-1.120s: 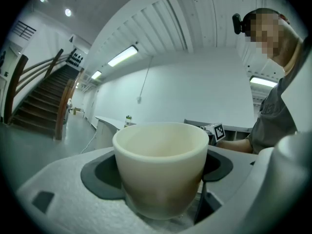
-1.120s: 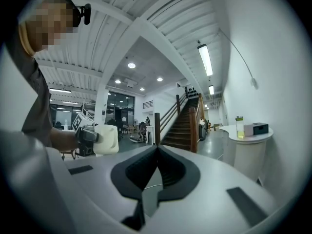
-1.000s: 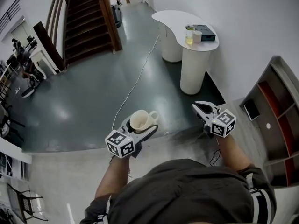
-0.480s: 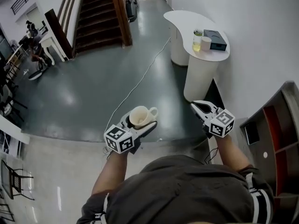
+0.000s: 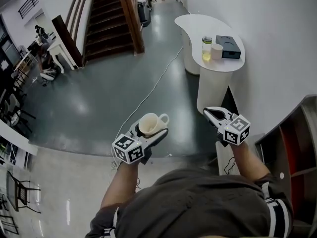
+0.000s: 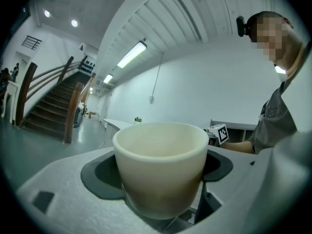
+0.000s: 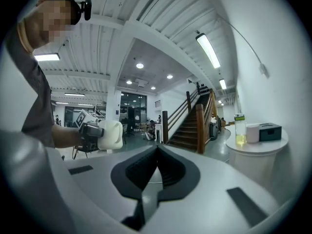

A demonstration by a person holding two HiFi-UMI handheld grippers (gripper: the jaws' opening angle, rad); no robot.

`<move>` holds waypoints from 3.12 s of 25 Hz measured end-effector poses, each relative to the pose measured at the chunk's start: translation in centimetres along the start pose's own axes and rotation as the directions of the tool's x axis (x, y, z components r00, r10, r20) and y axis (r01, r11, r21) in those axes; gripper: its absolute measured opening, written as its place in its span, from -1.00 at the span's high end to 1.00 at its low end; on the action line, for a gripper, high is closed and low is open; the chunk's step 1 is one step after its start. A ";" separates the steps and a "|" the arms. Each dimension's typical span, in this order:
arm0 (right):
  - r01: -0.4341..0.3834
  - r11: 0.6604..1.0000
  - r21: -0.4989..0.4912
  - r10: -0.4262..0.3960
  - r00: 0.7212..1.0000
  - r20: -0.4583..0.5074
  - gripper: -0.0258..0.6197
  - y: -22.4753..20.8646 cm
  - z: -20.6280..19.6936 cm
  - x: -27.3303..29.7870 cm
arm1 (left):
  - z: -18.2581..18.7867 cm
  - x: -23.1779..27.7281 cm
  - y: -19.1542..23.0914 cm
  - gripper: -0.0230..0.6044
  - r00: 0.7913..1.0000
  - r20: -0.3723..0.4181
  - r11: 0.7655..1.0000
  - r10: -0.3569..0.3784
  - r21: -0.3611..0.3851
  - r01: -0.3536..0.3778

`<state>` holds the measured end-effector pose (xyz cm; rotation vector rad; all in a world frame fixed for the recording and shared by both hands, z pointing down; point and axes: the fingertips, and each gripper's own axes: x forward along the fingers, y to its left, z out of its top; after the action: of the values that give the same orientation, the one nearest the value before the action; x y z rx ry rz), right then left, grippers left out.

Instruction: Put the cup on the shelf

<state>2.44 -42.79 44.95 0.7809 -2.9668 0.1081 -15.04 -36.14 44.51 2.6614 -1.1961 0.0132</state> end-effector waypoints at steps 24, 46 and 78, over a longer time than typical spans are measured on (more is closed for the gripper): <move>0.511 0.855 -0.089 -0.500 0.858 0.121 0.95 -7.5 10.7 -18.8 | 9.6 19.9 -15.1 -0.45 0.842 -0.109 0.824 -0.528 0.175 0.539; 0.893 0.437 -0.106 -0.878 0.450 0.167 0.95 -4.3 15.2 -50.8 | 11.7 37.4 -51.0 -0.45 0.525 -0.267 0.488 -0.808 0.197 0.850; 0.919 0.381 -0.106 -0.902 0.394 0.174 0.95 -3.8 14.9 -56.4 | 7.5 47.9 -59.4 -0.45 0.720 -0.318 0.657 -0.617 0.295 0.694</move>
<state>52.53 -19.80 25.37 2.2778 -2.0553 -0.2808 60.29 -34.80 30.11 3.1936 -0.0938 0.4246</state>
